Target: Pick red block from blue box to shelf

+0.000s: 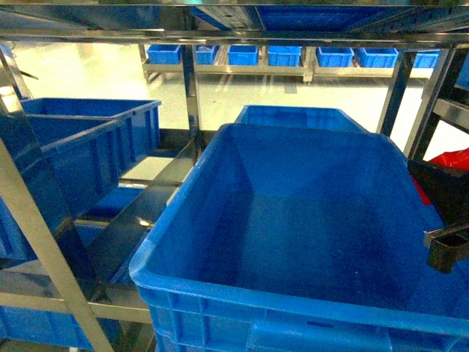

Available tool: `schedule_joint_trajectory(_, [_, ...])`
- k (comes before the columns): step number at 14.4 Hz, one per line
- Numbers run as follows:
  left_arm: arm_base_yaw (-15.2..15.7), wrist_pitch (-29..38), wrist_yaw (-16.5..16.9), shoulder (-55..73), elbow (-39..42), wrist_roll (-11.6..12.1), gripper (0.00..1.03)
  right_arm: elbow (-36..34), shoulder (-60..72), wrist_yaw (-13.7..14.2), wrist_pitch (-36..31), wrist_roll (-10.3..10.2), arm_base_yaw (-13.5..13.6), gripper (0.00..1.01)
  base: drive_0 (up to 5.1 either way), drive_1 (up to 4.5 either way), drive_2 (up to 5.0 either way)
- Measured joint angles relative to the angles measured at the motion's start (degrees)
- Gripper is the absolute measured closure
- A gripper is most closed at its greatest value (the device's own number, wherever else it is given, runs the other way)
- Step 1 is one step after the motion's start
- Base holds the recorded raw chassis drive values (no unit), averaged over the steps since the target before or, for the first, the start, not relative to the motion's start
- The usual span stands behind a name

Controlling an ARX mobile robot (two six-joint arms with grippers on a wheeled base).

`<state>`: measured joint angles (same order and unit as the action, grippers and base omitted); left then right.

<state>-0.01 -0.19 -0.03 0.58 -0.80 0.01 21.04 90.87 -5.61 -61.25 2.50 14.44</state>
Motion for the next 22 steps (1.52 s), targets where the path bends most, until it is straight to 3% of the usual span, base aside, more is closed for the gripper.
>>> schedule_joint_trajectory(2, [0.00,0.00,0.00,0.00,0.00,0.00,0.05,1.31,1.36,-2.54,-0.55,0.00,-1.14,0.73,0.0,0.00,0.0])
schedule_joint_trajectory(3, [0.00,-0.02,0.02,0.00,0.00,0.00,0.05,1.62,2.16,-2.82,-0.92,0.35,-1.40,0.67,0.0,0.00,0.0])
schedule_joint_trajectory(8, [0.00,-0.02,0.00,0.00,0.00,0.00,0.05,-0.83,-1.57,-4.87,-1.14,-0.17,-1.49,0.05,0.0,0.00,0.0])
schedule_joint_trajectory(9, [0.00,-0.02,0.00,0.00,0.00,0.00,0.05,-2.64,-3.23,-5.22,-0.52,-0.96,-1.33,0.02,0.0,0.00,0.0])
schedule_joint_trajectory(12, [0.00,-0.02,0.00,0.00,0.00,0.00,0.05,-11.58,-17.81,-6.05,6.86,-1.44,-1.90,0.03,0.0,0.00,0.0])
schedule_joint_trajectory(14, [0.00,-0.02,0.00,0.00,0.00,0.00,0.05,-16.28,-34.45,-7.61,19.04,-2.82,-6.32,0.03,0.0,0.00,0.0])
schedule_joint_trajectory(15, [0.00,-0.02,0.00,0.00,0.00,0.00,0.05,-16.55,-43.91,-9.51,26.45,-4.37,-9.86,0.03,0.0,0.00,0.0])
schedule_joint_trajectory(17, [0.00,-0.02,0.00,0.00,0.00,0.00,0.05,-15.78,-60.22,-10.01,37.48,-5.90,-17.79,0.03,0.0,0.00,0.0])
schedule_joint_trajectory(19, [0.00,0.02,0.04,0.00,0.00,0.00,0.05,-15.28,-63.12,-10.29,37.90,-6.03,-18.14,0.03,0.0,0.00,0.0])
schedule_joint_trajectory(20, [0.00,-0.02,-0.02,0.00,0.00,0.00,0.05,-15.28,-62.88,-9.05,39.28,-5.92,-17.53,0.05,0.0,0.00,0.0])
schedule_joint_trajectory(21, [0.00,-0.04,-0.15,0.00,0.00,-0.02,0.05,-15.58,-64.43,0.15,41.55,-4.50,-14.67,0.17,0.0,0.00,0.0])
schedule_joint_trajectory(22, [0.00,0.00,0.04,0.00,0.00,0.00,0.05,-16.00,-66.18,3.93,41.86,-3.69,-14.38,0.30,0.0,0.00,0.0])
